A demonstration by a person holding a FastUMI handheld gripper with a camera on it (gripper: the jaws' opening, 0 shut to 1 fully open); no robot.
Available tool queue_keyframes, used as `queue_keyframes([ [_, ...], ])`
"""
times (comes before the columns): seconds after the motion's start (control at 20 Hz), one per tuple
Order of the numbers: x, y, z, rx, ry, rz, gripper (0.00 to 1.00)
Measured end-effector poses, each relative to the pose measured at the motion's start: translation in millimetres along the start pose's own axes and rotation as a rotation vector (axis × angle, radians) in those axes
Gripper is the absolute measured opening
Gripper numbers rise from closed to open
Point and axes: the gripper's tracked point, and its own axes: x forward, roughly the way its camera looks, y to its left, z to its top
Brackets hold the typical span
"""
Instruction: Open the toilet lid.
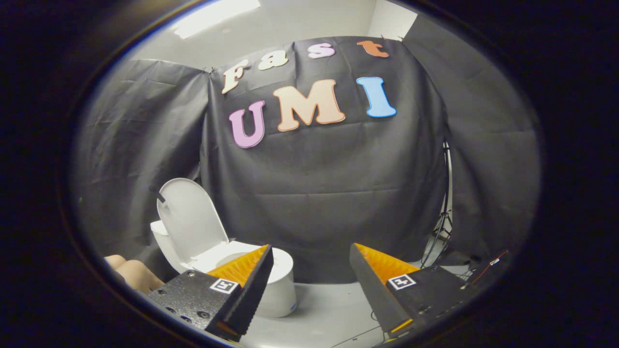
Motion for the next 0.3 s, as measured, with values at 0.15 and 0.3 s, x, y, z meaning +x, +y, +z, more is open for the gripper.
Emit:
queue_keyframes([
  [0.15, -8, -1, -5, 0.027, 0.022, 0.007, 0.97],
  [0.3, -15, 2, 3, 0.009, -0.026, 0.012, 0.97],
])
